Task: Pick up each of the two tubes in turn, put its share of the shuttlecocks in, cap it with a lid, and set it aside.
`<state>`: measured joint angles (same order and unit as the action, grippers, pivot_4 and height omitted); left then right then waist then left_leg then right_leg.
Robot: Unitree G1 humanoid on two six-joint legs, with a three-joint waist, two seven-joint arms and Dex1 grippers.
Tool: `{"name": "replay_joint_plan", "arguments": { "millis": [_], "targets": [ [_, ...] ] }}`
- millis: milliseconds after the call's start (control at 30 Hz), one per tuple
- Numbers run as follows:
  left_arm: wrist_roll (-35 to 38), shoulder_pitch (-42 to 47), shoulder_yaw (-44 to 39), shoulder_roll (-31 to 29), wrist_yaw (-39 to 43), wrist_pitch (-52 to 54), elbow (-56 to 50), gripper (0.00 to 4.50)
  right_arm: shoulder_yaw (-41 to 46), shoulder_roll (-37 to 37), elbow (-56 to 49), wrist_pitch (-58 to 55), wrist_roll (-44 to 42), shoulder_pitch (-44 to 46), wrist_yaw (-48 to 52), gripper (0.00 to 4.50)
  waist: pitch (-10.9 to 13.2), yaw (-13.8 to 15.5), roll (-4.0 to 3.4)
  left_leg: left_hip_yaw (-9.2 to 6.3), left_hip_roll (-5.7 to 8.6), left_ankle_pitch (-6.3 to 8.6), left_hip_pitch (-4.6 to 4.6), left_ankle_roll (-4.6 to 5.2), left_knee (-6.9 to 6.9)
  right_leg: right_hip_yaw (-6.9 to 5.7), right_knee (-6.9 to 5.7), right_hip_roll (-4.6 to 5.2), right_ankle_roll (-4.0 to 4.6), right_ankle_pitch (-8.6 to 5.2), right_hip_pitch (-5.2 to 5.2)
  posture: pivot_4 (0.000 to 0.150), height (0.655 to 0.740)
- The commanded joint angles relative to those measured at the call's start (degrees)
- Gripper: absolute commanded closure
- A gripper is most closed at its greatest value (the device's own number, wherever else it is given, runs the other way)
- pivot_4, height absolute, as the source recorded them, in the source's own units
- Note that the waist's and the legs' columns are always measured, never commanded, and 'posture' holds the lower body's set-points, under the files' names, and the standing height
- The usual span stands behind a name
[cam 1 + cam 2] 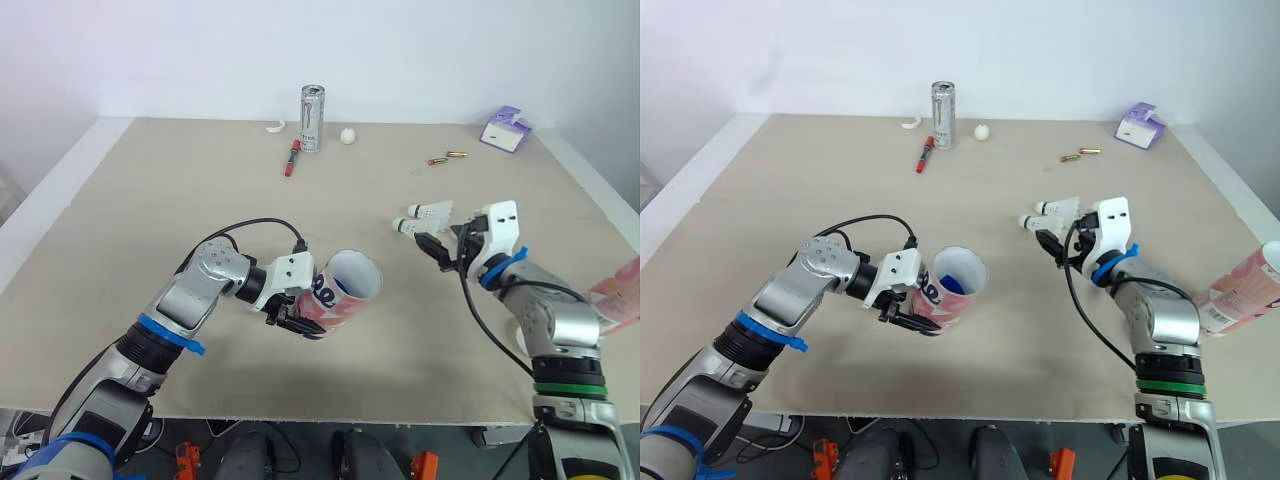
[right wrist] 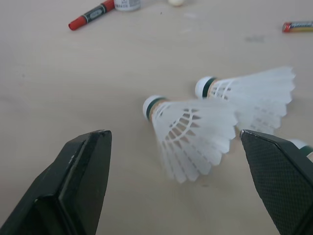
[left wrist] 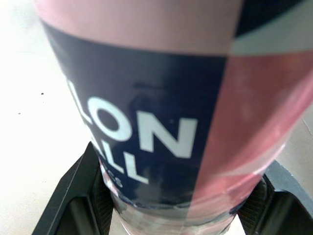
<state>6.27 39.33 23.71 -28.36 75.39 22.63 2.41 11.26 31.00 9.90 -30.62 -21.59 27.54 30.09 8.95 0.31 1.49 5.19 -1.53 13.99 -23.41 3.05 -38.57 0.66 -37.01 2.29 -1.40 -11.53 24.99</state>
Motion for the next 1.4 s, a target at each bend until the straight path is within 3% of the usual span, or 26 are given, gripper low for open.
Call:
{"name": "replay_joint_plan", "arguments": {
  "millis": [33,533,567,733,800,833,867,1000,1233,1400],
  "targets": [
    [-0.2,-1.0,0.8,-0.6,-0.1,0.5,-0.7,1.83,-0.3,-0.3,0.2,1.0,-0.1,2.2,1.4,0.0,0.0,0.0,0.0,0.0,0.0,0.0,0.0,0.0,0.0,0.02,0.0,-0.01,0.0,0.0,0.0,0.15,0.74],
    [0.0,-2.1,0.8,-0.7,-1.3,0.9,-1.4,1.83,-3.8,-4.2,14.3,5.3,3.0,11.2,4.9,0.0,0.0,-0.2,0.0,0.04,0.01,0.01,0.02,0.03,0.01,0.23,0.0,-0.11,-0.01,0.02,0.01,0.15,0.74],
    [0.0,-2.2,0.8,-0.7,-1.4,0.9,-1.5,1.84,-4.1,-4.5,15.3,5.6,3.3,12.0,5.1,0.4,0.0,-0.3,0.0,0.03,0.01,0.01,0.02,0.02,0.01,0.23,0.0,-0.11,-0.02,0.02,0.0,0.15,0.74],
    [-0.1,-2.6,0.9,-0.6,-1.8,1.0,-1.7,1.84,-4.5,-5.8,18.6,6.9,4.3,14.3,5.5,1.52,0.0,-0.3,0.0,0.06,0.03,0.02,0.01,0.03,0.02,0.27,0.0,-0.1,-0.01,0.05,0.01,0.15,0.74],
    [-0.1,-2.7,0.9,-0.6,-1.9,1.1,-1.7,1.84,-4.7,-5.9,18.8,7.4,4.6,14.6,5.8,2.3,0.0,-0.3,0.0,0.05,0.03,0.02,0.01,0.03,0.02,0.27,0.0,-0.1,-0.01,0.05,0.0,0.15,0.74],
    [-0.1,-2.7,0.9,-0.6,-1.9,1.1,-1.8,1.84,-4.7,-6.0,18.8,7.5,4.7,14.6,5.9,2.48,0.0,-0.2,0.0,0.05,0.03,0.02,0.01,0.03,0.02,0.26,0.0,-0.09,-0.01,0.05,0.0,0.15,0.74],
    [-0.1,-2.8,0.8,-0.6,-1.9,1.1,-1.8,1.84,-4.8,-6.0,18.8,7.6,4.8,14.7,6.0,3.13,0.0,-0.2,0.0,0.04,0.04,0.02,0.0,0.03,0.02,0.27,0.0,-0.09,0.0,0.04,0.0,0.15,0.74],
    [-0.1,-2.6,0.9,-0.2,-2.1,1.0,-1.4,1.84,-4.8,-5.7,18.1,7.3,5.3,14.3,6.6,4.46,0.0,-0.2,0.0,0.04,0.04,0.02,0.01,0.03,0.01,0.28,0.0,-0.09,-0.01,0.05,0.0,0.15,0.74],
    [-0.2,-2.1,1.2,0.2,-1.9,0.8,-0.4,1.84,-4.2,-5.6,12.5,5.2,4.3,11.9,7.2,4.46,0.0,-0.2,0.0,0.04,0.06,0.02,0.0,0.02,0.01,0.28,0.0,-0.07,-0.02,0.05,0.0,0.15,0.74],
    [-0.3,-1.9,1.2,0.2,-1.5,0.5,0.1,1.84,-3.6,-4.3,1.3,1.1,2.5,6.4,7.5,4.46,0.0,0.0,0.0,0.02,0.11,0.02,-0.02,0.03,0.01,0.3,0.0,-0.03,-0.04,0.04,-0.01,0.15,0.74]
  ]
}}
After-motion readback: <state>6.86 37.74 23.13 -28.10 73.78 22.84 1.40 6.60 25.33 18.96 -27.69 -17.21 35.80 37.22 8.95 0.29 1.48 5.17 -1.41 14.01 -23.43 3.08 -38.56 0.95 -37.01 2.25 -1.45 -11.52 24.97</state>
